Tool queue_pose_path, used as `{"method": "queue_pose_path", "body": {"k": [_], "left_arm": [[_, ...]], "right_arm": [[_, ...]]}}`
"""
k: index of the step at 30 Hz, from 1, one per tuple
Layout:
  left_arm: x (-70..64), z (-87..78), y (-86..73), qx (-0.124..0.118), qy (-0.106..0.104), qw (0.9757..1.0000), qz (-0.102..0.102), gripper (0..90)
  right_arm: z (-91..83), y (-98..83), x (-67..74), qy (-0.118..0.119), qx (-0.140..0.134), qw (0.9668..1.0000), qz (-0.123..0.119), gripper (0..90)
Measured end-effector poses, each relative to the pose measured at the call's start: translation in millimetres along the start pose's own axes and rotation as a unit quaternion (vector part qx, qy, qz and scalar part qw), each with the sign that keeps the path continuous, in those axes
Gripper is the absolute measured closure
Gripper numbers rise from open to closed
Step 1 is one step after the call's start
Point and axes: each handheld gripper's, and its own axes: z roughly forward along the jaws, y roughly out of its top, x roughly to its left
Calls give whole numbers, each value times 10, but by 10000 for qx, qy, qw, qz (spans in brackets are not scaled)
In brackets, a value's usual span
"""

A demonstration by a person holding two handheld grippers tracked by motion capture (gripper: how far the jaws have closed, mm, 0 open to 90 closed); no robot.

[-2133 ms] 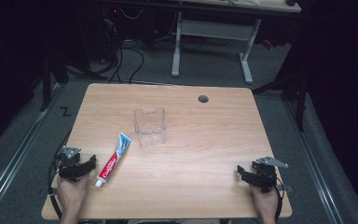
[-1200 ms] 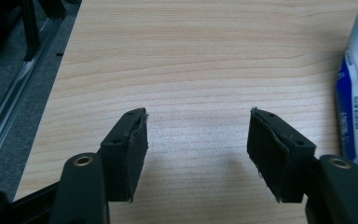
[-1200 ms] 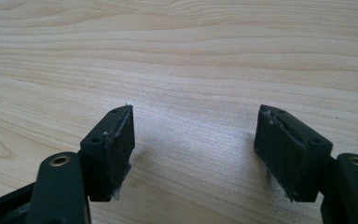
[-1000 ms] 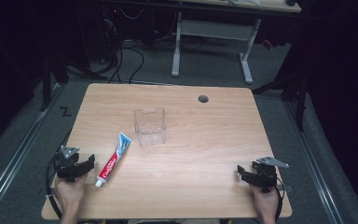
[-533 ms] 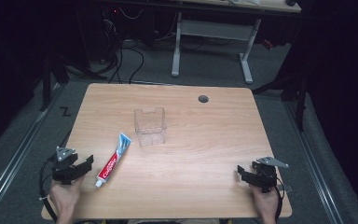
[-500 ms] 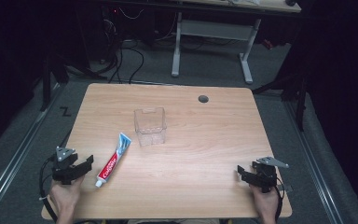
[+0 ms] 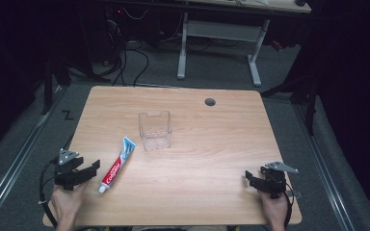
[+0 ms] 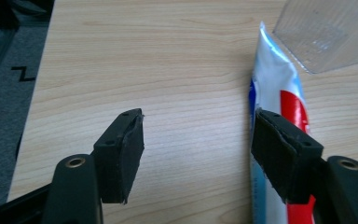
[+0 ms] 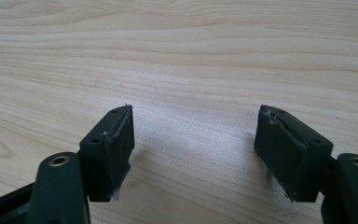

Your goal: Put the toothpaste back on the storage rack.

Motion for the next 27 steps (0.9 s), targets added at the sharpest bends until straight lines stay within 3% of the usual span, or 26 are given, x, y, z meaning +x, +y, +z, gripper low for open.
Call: {"method": "queue_pose_path", "body": {"k": [10,19,27], "left_arm": [[-140,-27,47,70,-183,9997,143,372],[-384,9,148,193,-288,9974,628,368],[-535,97,226,346,-352,9950,870,396]], "right_arm": [[-1,0,-1,12,5,10000,8,286],[-1,0,-3,16,2,10000,9,285],[-1,0,-4,19,0,10000,11,286]]}}
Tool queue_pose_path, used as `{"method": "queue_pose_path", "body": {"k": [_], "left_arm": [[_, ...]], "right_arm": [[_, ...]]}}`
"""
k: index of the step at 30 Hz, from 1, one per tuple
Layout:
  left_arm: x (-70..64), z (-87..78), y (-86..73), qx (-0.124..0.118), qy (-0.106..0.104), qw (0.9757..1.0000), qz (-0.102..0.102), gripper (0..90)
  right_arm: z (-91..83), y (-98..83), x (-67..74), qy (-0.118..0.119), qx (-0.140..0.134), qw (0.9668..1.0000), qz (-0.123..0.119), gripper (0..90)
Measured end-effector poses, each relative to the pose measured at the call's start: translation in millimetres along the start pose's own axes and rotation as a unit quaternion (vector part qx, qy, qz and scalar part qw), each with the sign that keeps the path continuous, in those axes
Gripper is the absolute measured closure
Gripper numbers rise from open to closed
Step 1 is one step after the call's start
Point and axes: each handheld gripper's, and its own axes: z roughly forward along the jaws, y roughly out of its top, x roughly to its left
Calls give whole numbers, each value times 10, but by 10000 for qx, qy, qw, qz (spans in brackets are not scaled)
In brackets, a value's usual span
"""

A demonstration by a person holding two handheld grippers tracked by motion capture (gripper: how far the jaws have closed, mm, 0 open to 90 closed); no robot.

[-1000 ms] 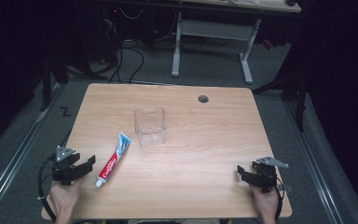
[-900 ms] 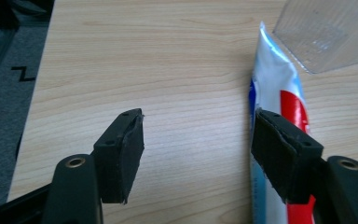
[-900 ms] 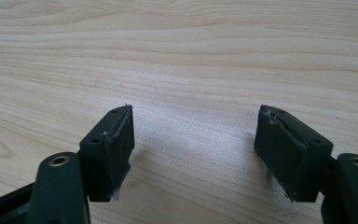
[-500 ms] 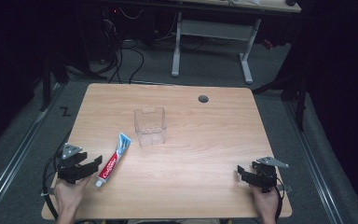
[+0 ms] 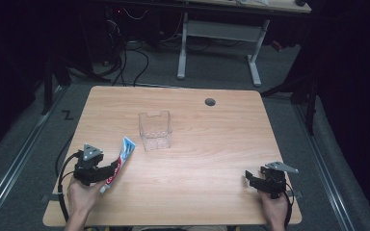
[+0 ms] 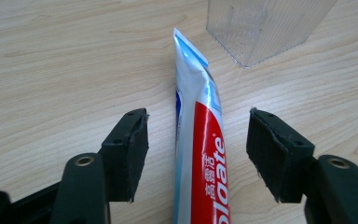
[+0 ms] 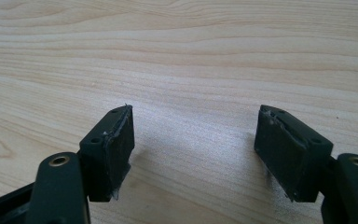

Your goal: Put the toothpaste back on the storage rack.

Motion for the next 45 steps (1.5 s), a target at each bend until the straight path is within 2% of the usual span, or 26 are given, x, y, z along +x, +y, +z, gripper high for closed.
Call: {"method": "queue_pose_path", "body": {"k": [3,9,22,29,45], "left_arm": [[-43,49,35,114,-32,9999,86,408],[-93,140,89,258,-75,9996,127,411],[-165,301,229,564,-50,9979,306,433],[-203,422,286,801,-9,9960,389,433],[-213,636,386,1156,95,9922,447,430]], "right_arm": [[1,0,-3,5,-6,10000,-15,285],[-1,0,-5,18,-6,10000,14,285],[-1,0,-7,25,-9,10000,14,285],[-2,0,-8,28,-9,10000,15,285],[-2,-1,-10,30,-9,10000,25,285]]}}
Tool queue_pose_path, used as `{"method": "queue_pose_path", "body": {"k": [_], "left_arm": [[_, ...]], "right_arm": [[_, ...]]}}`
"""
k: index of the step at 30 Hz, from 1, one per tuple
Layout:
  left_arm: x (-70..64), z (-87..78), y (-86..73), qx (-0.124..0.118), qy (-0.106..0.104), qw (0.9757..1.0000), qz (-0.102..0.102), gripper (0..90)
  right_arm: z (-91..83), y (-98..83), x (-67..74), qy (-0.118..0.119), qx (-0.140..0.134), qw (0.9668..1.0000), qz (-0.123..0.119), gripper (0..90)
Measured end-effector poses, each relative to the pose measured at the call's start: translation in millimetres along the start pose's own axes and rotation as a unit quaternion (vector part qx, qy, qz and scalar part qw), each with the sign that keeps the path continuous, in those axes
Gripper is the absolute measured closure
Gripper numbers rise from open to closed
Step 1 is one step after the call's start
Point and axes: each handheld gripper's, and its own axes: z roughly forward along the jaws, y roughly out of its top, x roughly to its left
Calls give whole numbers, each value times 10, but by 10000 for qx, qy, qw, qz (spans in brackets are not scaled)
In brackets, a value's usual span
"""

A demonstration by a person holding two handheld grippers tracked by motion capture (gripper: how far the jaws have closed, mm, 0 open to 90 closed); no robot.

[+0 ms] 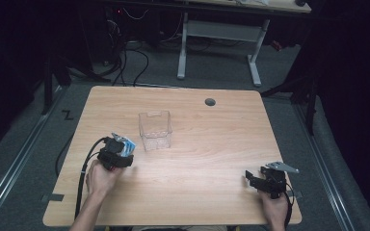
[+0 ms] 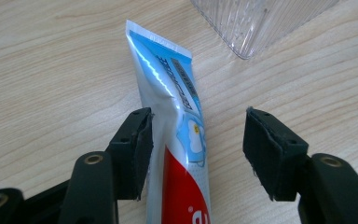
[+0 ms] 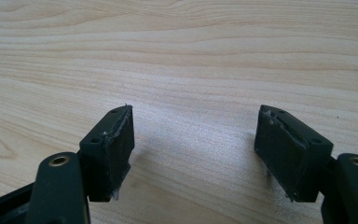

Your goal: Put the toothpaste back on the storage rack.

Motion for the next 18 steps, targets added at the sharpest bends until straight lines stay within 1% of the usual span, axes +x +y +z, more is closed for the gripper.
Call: {"method": "queue_pose_path", "body": {"k": [4,7,14,17,18], "left_arm": [[-1,62,20,85,21,10000,6,432],[7,90,38,127,37,9999,-1,436],[30,153,84,242,125,9996,-47,458],[56,170,85,277,123,9995,-119,470],[61,175,84,309,141,9994,-114,474]], "right_arm": [[1,1,-5,5,-9,10000,-22,285],[0,0,-3,8,-8,10000,10,285],[-1,-1,-4,20,-6,10000,29,285],[-2,-1,-5,22,-8,10000,31,286],[-1,-1,-5,22,-8,10000,30,286]]}}
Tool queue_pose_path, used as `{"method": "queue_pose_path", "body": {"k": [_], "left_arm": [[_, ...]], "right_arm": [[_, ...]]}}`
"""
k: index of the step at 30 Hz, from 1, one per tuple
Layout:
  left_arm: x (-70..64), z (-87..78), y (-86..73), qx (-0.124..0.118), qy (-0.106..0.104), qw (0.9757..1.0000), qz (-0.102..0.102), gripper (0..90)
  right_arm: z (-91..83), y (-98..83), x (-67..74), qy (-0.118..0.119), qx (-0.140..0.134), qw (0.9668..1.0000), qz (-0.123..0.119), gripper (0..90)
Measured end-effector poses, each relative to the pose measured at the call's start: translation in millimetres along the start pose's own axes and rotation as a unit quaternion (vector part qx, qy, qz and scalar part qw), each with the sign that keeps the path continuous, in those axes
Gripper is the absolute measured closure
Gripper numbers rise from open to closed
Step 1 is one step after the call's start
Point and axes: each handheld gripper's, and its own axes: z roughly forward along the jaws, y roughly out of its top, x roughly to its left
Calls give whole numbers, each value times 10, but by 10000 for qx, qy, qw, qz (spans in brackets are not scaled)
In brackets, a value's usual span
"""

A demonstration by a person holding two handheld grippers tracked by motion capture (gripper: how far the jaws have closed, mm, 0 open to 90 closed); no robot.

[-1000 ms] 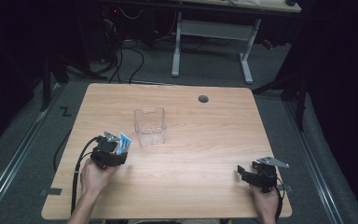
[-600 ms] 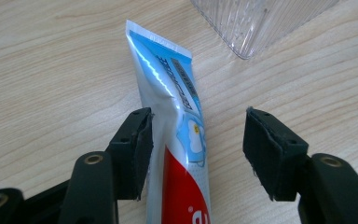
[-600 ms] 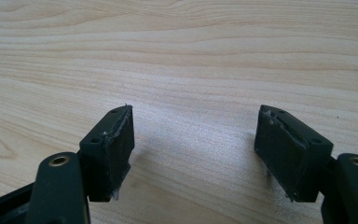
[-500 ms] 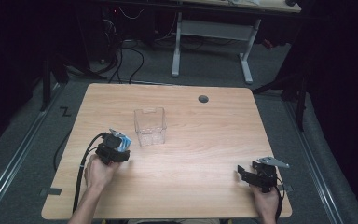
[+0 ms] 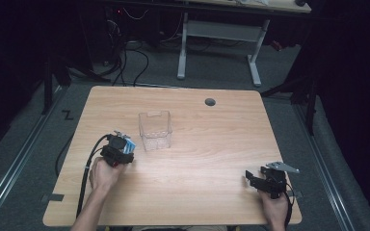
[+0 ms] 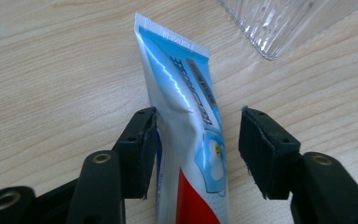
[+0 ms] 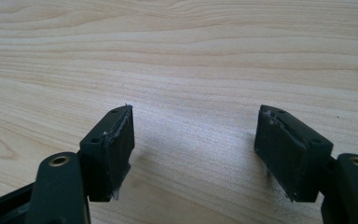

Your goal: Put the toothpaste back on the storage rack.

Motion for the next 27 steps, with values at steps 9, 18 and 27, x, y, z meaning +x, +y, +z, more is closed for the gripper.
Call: {"method": "queue_pose_path", "body": {"k": [9,18,27], "left_arm": [[27,70,8,153,51,9999,-63,499],[37,119,17,233,41,9996,-148,526],[63,127,28,298,-54,9992,-246,534]], "right_arm": [[0,0,0,1,-1,10000,2,286],[0,0,1,-3,2,10000,-1,286],[0,0,2,-5,2,10000,-2,286]]}}
